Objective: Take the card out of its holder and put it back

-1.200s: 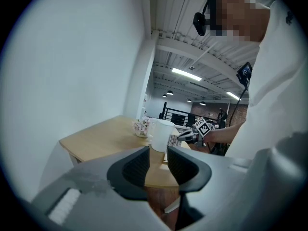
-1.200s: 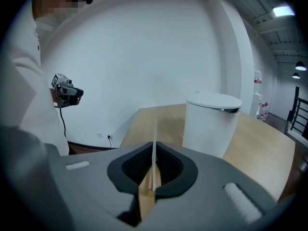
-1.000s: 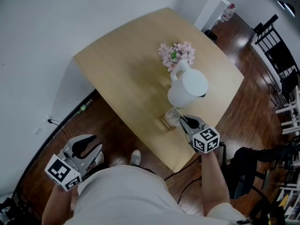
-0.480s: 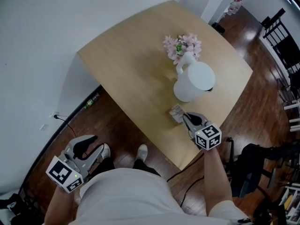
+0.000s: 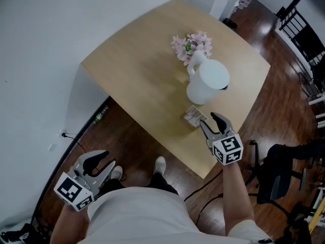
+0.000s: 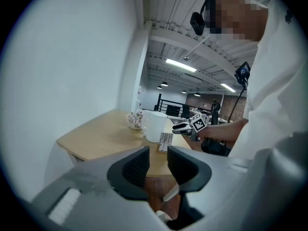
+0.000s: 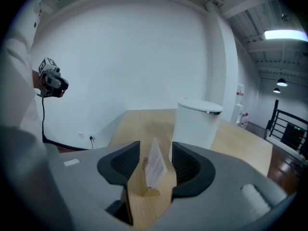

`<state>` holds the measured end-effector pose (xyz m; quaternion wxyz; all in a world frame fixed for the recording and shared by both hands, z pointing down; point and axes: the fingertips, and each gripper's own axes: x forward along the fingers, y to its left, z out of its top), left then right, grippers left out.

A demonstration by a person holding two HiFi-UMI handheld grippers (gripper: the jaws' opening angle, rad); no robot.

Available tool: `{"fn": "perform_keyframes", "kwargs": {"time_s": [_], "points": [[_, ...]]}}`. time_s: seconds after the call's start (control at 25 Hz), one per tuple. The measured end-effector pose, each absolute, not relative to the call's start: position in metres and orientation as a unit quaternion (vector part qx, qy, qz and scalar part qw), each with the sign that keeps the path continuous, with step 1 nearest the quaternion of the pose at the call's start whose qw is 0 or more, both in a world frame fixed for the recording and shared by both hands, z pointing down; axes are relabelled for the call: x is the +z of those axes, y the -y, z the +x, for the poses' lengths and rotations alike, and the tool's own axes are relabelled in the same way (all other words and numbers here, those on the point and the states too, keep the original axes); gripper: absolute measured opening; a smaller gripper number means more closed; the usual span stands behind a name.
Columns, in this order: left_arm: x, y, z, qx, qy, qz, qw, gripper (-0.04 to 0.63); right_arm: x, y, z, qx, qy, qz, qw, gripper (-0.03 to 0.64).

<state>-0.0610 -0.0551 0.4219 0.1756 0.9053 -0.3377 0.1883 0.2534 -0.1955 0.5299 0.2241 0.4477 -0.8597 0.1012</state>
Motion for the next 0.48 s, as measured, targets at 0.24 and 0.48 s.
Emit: {"fn": "perform_keyframes", "kwargs": {"time_s": [0.24, 0.48], "points": [[0.407, 0.049, -0.075, 0.182, 0.258, 0.938, 0.146, 0.126, 0.488, 0.115, 0.226, 0.109, 0.827, 0.509, 0.212, 0.206], [0.402, 0.036, -0.125, 0.175, 0.178, 0.962, 0.107, 0.126, 0.473, 0.018, 0.128, 0.138, 0.802, 0.545, 0.202, 0.206]]}}
